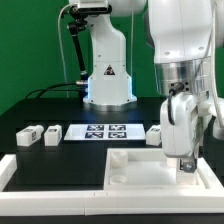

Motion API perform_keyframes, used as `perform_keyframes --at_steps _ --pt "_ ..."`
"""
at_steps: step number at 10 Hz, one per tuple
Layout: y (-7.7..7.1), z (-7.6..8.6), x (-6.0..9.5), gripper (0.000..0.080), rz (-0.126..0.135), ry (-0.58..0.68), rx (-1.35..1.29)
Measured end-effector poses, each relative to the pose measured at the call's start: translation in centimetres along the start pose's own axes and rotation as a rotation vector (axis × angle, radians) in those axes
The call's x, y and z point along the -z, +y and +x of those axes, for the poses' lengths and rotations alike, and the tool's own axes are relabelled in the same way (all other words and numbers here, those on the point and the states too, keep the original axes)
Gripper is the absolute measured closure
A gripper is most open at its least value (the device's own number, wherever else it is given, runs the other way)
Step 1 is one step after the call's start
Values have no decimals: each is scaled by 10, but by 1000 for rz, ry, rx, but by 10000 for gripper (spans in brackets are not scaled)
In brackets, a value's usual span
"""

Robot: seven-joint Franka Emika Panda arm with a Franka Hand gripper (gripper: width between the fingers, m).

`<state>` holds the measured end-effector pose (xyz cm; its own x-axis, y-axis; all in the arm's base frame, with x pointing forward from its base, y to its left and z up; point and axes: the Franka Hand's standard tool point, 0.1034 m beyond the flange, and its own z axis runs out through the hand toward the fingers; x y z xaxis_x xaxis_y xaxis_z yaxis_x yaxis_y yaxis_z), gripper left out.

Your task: Assemble square table

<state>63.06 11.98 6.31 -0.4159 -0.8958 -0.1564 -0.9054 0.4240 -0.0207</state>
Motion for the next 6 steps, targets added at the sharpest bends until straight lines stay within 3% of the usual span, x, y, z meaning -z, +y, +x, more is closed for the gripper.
perform_keyframes --at_steps 1,2,3,6 --pt "0 0 0 298 0 0 1" --pt "0 0 0 177 0 0 3" --pt "1 -1 0 158 0 0 6" --pt "5 -12 22 151 16 -25 46"
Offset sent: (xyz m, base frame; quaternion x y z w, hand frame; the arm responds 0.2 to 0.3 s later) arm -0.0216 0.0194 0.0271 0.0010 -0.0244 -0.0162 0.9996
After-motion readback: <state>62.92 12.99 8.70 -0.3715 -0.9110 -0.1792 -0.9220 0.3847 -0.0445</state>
